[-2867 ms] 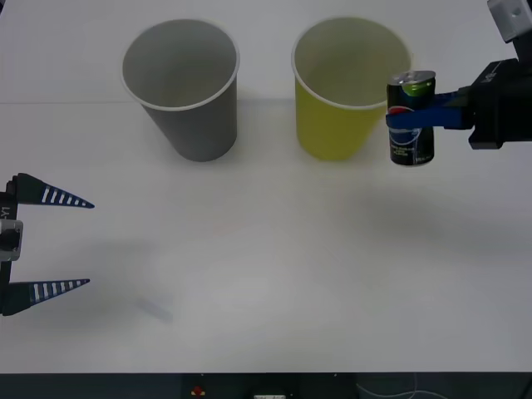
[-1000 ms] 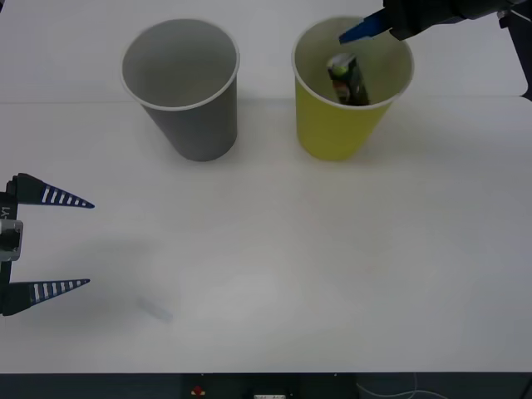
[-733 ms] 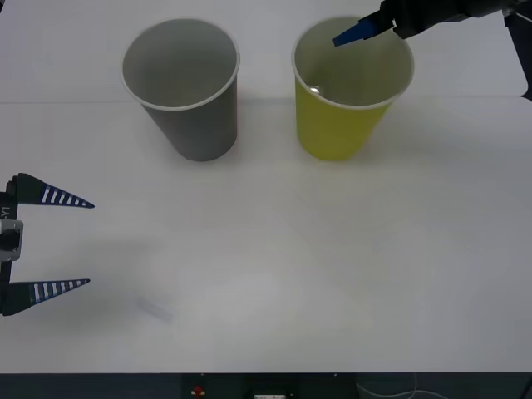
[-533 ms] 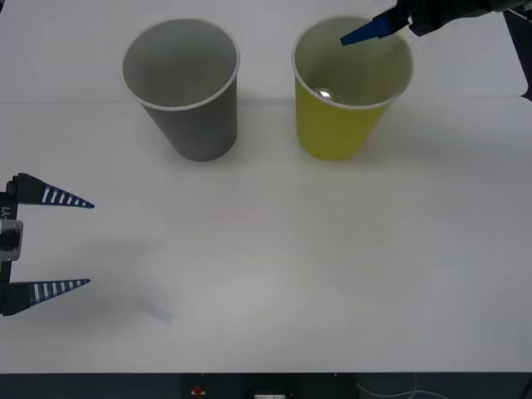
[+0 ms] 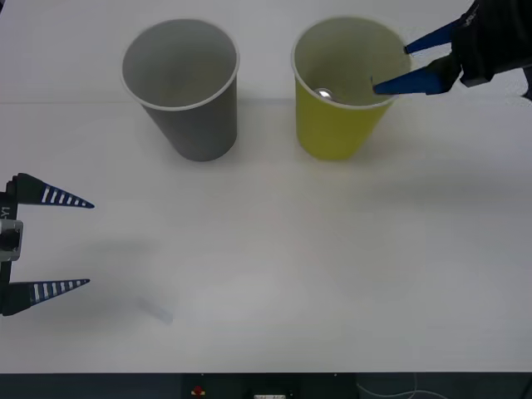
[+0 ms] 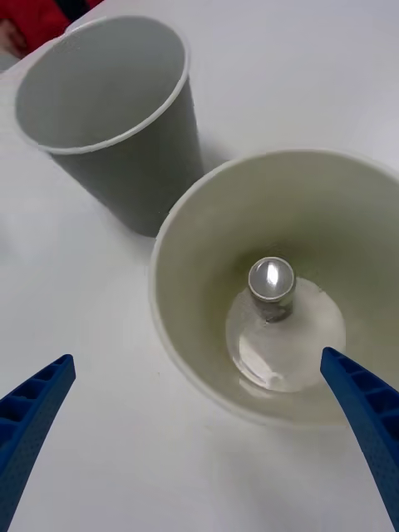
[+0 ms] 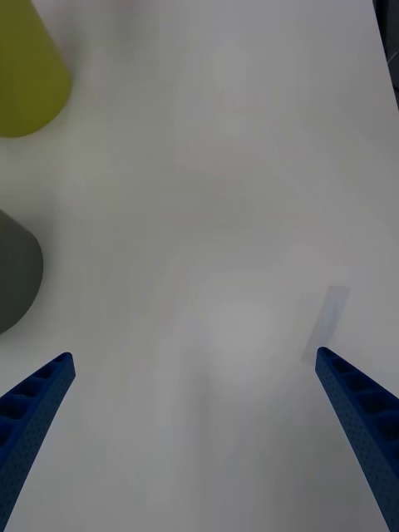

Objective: Put the can into the green bin and the plastic bottle into the gray bin

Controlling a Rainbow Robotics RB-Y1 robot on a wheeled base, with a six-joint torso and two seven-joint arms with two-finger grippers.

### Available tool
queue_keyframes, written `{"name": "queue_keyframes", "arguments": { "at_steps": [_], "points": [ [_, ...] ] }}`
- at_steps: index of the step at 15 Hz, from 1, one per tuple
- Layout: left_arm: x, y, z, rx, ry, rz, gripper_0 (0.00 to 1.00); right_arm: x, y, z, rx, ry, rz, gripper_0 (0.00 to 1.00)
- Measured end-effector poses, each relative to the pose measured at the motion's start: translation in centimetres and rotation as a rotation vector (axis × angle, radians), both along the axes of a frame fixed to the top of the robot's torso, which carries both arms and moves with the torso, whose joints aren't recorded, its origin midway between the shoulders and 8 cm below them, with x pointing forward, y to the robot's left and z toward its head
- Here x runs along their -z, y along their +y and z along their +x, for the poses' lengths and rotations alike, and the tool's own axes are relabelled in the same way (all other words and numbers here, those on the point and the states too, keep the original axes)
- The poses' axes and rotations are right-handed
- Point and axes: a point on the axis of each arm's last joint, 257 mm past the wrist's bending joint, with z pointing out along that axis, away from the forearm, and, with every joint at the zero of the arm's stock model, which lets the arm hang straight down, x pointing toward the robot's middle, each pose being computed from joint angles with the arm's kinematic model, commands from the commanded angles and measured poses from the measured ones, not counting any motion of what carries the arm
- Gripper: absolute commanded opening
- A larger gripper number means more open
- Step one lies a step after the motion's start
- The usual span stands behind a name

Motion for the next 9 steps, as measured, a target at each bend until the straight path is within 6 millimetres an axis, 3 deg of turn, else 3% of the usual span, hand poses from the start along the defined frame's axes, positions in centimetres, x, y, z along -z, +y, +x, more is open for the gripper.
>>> {"name": "queue_keyframes", "arguments": {
  "at_steps": [9],
  "points": [
    [0.0, 0.0, 0.0, 0.0, 0.0, 0.0, 1.0, 4.5, -2.2, -10.0, -0.108, -0.057, -0.084, 1.0]
  ]
}}
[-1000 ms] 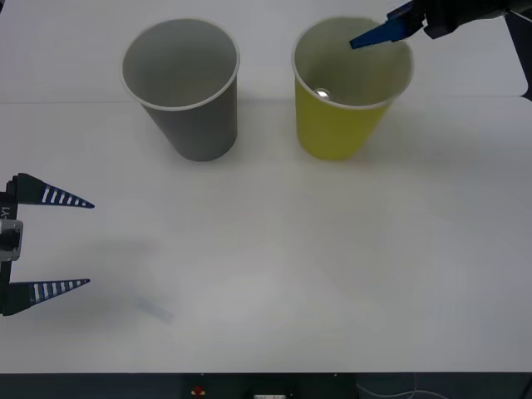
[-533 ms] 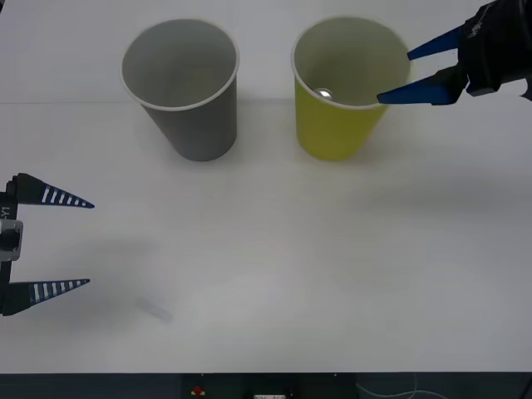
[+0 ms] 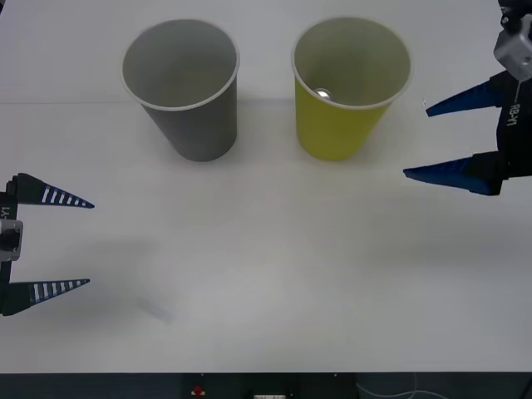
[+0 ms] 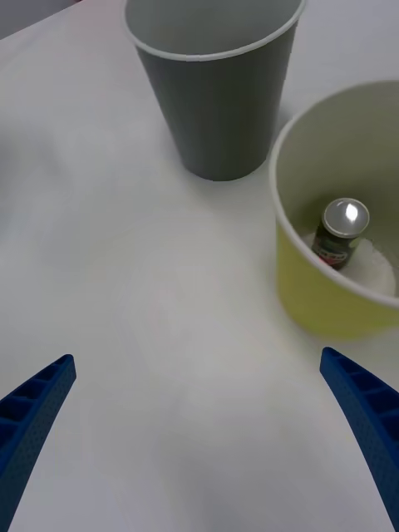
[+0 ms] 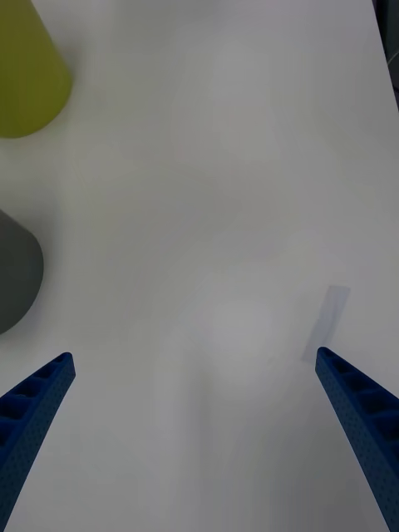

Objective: Put the can into the green bin and the plastic bottle into the gray bin

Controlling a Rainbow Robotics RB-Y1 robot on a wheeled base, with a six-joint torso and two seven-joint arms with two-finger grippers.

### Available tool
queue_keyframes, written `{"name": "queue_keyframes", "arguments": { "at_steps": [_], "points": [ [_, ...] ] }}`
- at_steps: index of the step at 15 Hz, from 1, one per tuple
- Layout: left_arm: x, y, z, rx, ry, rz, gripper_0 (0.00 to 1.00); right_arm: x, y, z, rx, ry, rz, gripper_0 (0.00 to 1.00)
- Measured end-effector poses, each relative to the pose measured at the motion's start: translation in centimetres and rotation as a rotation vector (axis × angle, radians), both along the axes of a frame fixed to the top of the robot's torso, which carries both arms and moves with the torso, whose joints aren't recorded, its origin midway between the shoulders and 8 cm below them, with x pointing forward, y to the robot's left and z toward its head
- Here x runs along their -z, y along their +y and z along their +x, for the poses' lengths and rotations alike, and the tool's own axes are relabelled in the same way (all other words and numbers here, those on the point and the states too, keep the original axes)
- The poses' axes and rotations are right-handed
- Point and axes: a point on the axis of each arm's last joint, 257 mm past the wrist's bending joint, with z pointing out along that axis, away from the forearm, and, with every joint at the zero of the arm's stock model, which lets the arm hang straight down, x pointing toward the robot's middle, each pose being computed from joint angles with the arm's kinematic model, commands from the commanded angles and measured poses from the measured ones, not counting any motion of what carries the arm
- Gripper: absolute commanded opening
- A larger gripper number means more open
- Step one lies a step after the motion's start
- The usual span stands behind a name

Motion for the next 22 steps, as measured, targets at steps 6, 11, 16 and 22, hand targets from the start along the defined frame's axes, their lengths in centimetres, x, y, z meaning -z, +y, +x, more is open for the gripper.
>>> {"name": "queue_keyframes", "arguments": {
  "at_steps": [6, 11, 16, 22],
  "points": [
    [0.0, 0.0, 0.0, 0.0, 0.0, 0.0, 1.0, 2.9, -2.4, -3.5, -0.116, -0.049, -0.056, 1.0],
    [0.0, 0.0, 0.0, 0.0, 0.0, 0.0, 1.0, 4.9, -4.9, -4.2, -0.179, -0.081, -0.061, 1.0],
    [0.0, 0.0, 0.0, 0.0, 0.0, 0.0, 1.0, 6.8, -8.4, -4.3, -0.22, -0.077, -0.102, 1.0],
    [0.0, 0.0, 0.0, 0.0, 0.0, 0.0, 1.0, 8.1, -10.6, -4.4, -0.229, -0.056, -0.141, 1.0]
  ]
}}
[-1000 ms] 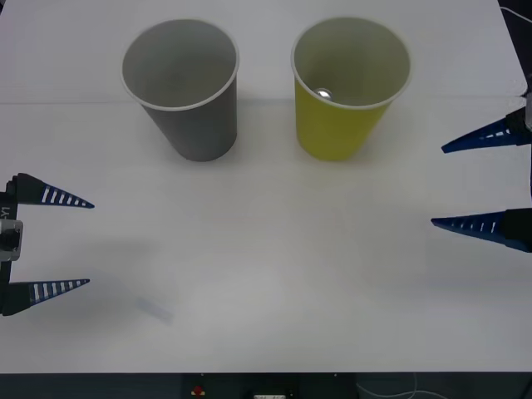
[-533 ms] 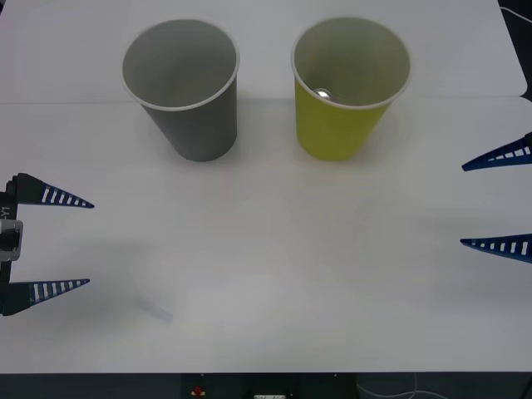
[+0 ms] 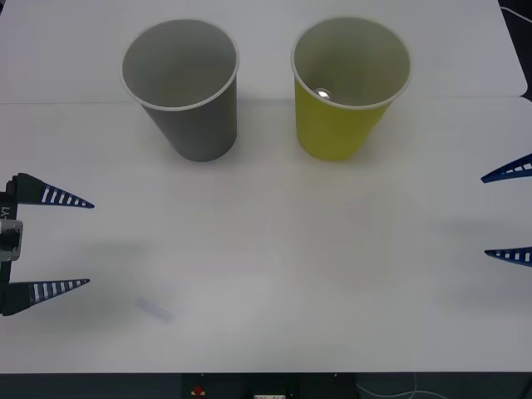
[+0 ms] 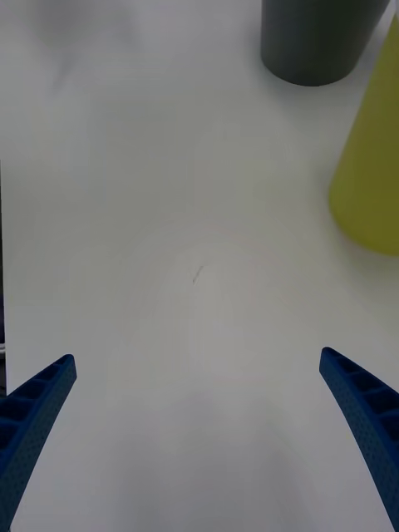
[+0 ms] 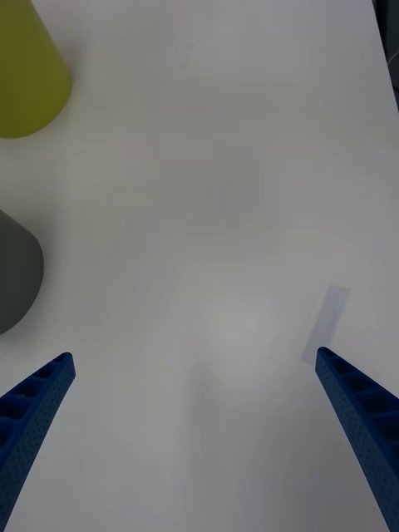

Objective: Put the can into the green bin and the plastic bottle into the gray bin

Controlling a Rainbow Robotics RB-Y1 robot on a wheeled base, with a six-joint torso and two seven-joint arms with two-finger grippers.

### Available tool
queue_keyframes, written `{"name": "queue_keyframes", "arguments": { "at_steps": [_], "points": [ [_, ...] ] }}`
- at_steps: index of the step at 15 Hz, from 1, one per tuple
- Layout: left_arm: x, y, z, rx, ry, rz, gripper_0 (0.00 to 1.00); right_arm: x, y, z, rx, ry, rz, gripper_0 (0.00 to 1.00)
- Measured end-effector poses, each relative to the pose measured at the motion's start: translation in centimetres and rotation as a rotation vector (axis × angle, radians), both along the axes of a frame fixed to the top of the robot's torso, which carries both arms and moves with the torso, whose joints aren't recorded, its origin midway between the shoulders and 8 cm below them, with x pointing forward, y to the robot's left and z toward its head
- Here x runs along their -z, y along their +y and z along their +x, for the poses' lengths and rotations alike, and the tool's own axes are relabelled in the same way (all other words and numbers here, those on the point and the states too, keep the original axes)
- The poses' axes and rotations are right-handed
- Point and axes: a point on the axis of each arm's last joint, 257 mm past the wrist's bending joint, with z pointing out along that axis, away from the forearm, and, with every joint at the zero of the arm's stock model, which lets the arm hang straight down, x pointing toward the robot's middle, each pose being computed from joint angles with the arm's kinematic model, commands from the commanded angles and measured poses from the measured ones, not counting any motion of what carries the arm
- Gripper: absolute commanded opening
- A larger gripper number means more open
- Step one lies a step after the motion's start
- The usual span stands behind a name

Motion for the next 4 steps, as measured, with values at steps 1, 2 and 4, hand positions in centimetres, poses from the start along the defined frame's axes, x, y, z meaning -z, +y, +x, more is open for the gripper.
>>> {"name": "queue_keyframes", "arguments": {
  "at_steps": [1, 2, 4],
  "points": [
    [0.0, 0.0, 0.0, 0.0, 0.0, 0.0, 1.0, 0.11, -0.18, -0.1, -0.003, 0.003, -0.004, 1.0],
    [0.0, 0.0, 0.0, 0.0, 0.0, 0.0, 1.0, 0.16, -0.26, -0.16, -0.007, 0.003, -0.007, 1.0],
    [0.0, 0.0, 0.0, 0.0, 0.0, 0.0, 1.0, 0.22, -0.34, -0.18, -0.009, 0.003, -0.01, 1.0]
  ]
}}
